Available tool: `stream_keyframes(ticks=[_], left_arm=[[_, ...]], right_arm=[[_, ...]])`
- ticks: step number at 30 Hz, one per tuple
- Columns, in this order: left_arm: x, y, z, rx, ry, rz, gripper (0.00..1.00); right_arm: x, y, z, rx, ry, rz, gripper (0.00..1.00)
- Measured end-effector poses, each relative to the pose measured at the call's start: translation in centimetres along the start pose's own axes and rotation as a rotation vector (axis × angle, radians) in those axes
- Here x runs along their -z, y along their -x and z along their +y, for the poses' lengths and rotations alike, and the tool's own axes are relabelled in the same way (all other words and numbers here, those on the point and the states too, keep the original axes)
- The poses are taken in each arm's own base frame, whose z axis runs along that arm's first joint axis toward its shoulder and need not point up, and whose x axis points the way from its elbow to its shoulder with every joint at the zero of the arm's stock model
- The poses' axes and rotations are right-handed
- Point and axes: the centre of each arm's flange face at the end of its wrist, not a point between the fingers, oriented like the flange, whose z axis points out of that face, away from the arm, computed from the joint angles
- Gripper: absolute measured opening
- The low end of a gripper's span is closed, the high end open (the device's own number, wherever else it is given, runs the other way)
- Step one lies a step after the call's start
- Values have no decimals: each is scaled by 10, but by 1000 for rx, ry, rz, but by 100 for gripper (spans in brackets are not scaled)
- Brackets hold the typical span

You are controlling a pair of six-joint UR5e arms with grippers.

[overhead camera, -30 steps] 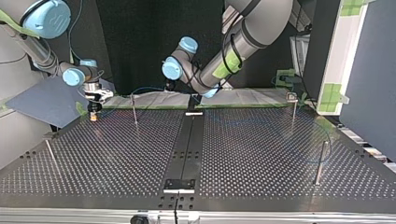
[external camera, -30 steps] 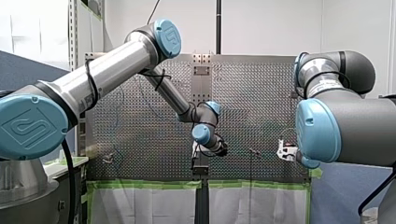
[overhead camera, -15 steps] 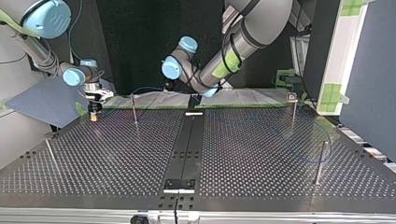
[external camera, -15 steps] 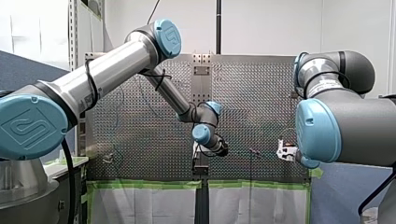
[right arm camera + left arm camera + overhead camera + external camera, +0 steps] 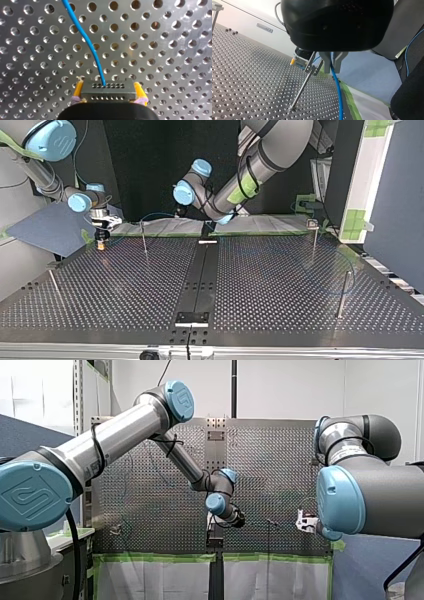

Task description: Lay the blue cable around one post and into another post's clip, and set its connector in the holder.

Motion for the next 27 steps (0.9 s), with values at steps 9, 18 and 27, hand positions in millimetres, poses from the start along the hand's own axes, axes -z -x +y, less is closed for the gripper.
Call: stream_keyframes(ticks=[9,18,27], left_arm=[[-4,3,2,7,-2,-28,5],[-9,7,5,40,-6,-68,5],[-16,13,14,94,-14,-102,5]], right_arm=[[0,0,0,-1,-1,3,0],[0,0,3,-4,3,4,0],[-1,-2,8,-17,9,9,0]])
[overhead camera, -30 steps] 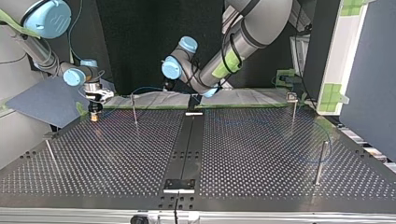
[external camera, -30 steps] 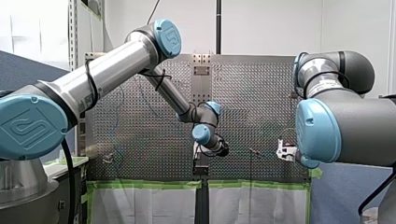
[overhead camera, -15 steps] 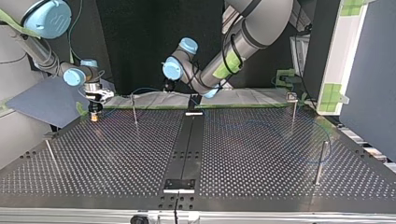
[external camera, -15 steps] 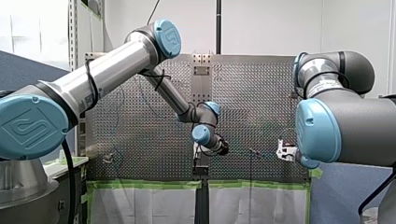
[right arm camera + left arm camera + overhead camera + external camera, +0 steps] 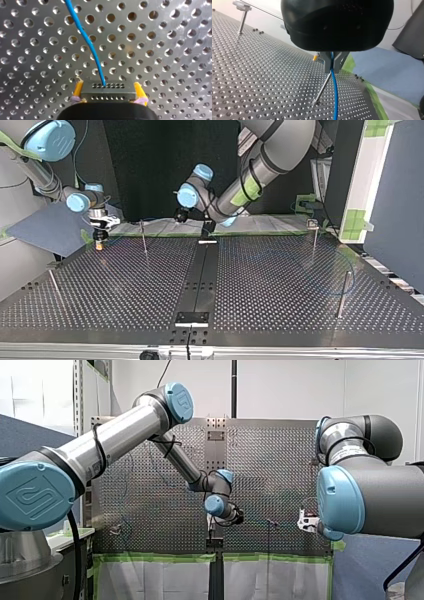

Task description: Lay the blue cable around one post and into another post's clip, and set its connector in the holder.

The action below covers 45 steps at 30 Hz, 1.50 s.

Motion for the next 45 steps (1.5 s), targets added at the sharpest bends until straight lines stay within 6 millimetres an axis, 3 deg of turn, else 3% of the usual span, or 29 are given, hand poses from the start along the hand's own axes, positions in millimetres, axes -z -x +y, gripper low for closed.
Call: stream_keyframes(ticks=[5,12,45], left_arm=[[-4,-2,7,12,-7,6,5],[-14,-26,14,24,-29,36,5],[-51,-1,46,139,-81,-18,5]], right_arm=[[-1,-1,1,-3,0,4,0],[-1,0,-1,-4,-3,3,0],[-5,0,6,-10,33,13,0]])
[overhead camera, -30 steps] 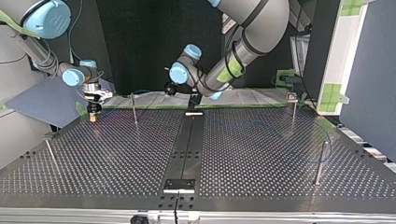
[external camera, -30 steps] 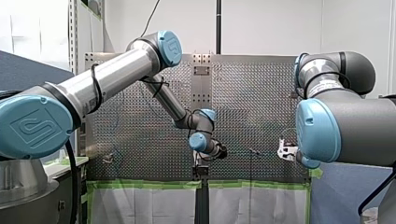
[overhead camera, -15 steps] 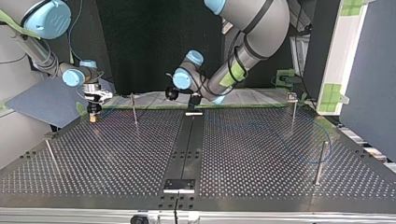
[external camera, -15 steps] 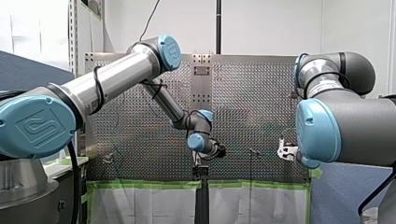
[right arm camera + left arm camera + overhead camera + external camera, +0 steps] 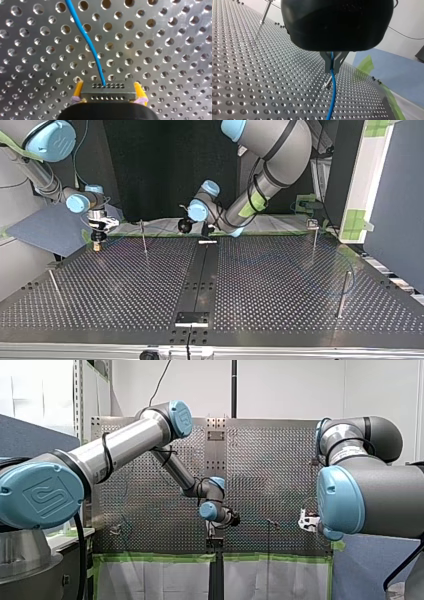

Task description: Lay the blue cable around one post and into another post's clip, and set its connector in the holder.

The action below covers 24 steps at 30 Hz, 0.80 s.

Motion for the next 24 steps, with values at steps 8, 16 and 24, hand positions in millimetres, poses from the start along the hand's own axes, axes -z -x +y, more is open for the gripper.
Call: stream_keyframes(ticks=[8,16,24], left_arm=[[1,-2,2,-13,7,13,26],[6,-6,3,-72,64,34,100],[16,-15,-11,-146,93,89,100]], right_arm=[[0,1,-2,-2,-1,-5,0],[0,3,-5,0,-7,-8,0],[1,4,-10,1,-14,-12,0]])
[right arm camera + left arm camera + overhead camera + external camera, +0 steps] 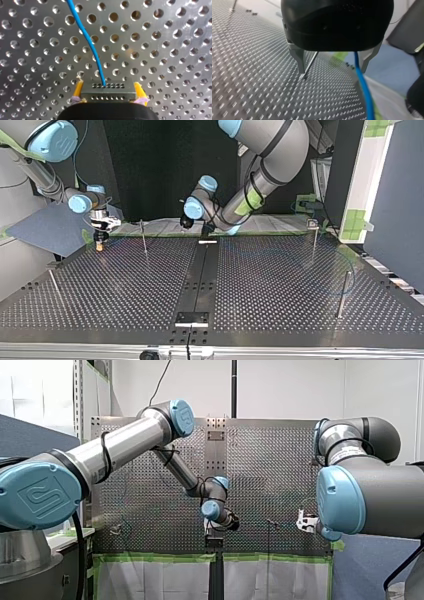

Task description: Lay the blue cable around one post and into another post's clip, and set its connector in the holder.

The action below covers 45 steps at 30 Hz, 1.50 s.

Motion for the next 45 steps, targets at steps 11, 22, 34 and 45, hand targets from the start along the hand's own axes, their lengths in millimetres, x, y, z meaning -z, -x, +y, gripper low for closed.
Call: stream_keyframes(ticks=[11,22,34,45], left_arm=[[28,-2,-62,-120,-80,52,100],[52,-22,-140,-222,-263,41,100],[41,-10,-139,-103,-216,-72,100],[36,-5,-119,-58,-116,-85,100]], right_arm=[[0,1,-2,-1,-3,-3,0],[0,2,-3,-2,-4,-6,0],[0,3,-6,-1,-9,-5,0],[0,3,-9,-2,-12,-7,0]])
